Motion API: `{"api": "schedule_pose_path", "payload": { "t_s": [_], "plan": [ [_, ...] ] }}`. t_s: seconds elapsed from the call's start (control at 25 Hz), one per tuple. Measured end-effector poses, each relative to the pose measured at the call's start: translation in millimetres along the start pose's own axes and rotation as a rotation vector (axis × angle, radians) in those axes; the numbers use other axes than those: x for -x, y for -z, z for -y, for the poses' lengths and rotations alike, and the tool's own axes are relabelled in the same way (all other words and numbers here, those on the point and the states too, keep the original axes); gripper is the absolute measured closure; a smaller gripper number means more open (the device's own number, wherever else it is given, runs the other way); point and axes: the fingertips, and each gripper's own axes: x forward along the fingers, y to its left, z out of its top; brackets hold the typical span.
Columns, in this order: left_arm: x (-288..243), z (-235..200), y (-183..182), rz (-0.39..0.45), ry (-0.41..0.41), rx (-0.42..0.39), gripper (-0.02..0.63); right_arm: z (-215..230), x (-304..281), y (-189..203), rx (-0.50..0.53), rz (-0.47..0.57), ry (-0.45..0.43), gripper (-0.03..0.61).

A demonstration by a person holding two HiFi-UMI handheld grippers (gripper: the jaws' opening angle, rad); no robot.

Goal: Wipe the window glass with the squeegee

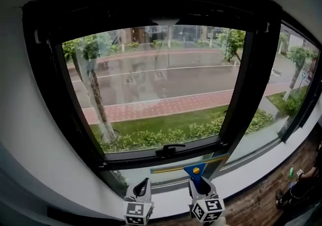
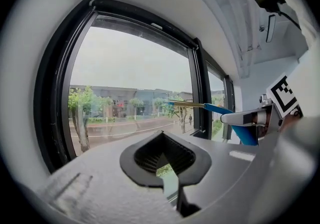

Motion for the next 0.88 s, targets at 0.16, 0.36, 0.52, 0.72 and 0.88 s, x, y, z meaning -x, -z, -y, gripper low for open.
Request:
{"api": "schedule_pose_path", "payload": {
  "t_s": [0.16,0.36,0.52,0.72,0.88],
  "plan": [
    [-25,-15,-23,0.021,-0.004,-0.003,0.612,2,-30,-27,0.026,0.038,-0.013,0.442],
    [-52,-23,-54,0.054,-0.021,-0.035,0.612,14,-63,-61,0.042,0.083,-0.03,0.442],
    [-71,-26,-85,0.085,-0.034,-0.056,0.612,19,-88,-98,0.066,0.135,-0.062,0.442],
    [-103,-15,-145,0.146,0.005,-0.091,0.612,31,-112,-164,0.113,0.233,-0.065,0.442],
    [-122,1,-205,0.2,0.081,-0.09,0.612,31,-128,-237,0.149,0.335,-0.101,0.442]
  ]
}}
